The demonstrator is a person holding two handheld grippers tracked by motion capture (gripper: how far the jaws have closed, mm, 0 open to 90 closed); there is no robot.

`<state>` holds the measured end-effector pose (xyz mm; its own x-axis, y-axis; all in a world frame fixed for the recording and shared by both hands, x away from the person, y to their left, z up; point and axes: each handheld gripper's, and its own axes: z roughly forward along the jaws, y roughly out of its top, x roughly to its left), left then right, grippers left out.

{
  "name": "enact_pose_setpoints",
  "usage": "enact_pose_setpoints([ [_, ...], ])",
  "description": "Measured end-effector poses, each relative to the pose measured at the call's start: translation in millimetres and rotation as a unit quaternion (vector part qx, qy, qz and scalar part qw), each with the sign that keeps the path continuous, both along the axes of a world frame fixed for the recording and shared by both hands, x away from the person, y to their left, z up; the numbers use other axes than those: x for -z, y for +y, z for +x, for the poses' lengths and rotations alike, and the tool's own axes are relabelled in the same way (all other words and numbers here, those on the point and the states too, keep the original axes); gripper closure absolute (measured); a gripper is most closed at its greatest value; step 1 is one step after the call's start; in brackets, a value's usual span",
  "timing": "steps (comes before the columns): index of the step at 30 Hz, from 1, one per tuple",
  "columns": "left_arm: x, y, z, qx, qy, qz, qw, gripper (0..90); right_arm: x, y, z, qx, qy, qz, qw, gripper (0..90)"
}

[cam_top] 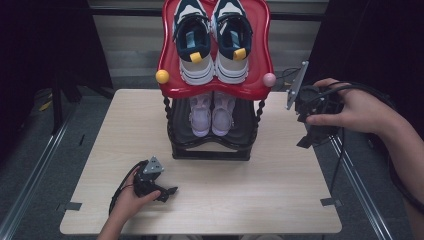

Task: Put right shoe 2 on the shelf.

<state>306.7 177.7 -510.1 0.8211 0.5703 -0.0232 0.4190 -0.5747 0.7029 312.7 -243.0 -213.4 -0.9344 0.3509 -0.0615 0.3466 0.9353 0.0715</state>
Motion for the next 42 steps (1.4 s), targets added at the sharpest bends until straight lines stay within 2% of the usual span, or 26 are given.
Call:
enact_pose_setpoints([
  [5, -0.1, 0.0, -0.1, -0.001, 0.000, 0.001, 1.0000, 0.0, 8.5, -4.0, -2.5, 0.002, -0.004, 0.007, 1.0000, 22.6],
  [23, -0.1, 0.0, -0.1, -0.001, 0.000, 0.001, 1.0000, 0.0, 53.7, -15.9, -5.7, 0.008, 0.012, 0.012, 0.9998, 22.5],
  [28, -0.1, 0.0, -0.1, -0.001, 0.000, 0.001, 1.0000, 0.0, 63.6, -17.7, -6.6, 0.015, 0.014, 0.021, 0.9996, 22.5],
  [42, 0.1, -0.2, -0.2, -0.002, -0.001, 0.000, 1.0000, 0.0, 98.9, -21.0, -6.7, 0.015, 0.024, 0.038, 0.9989, 22.1],
])
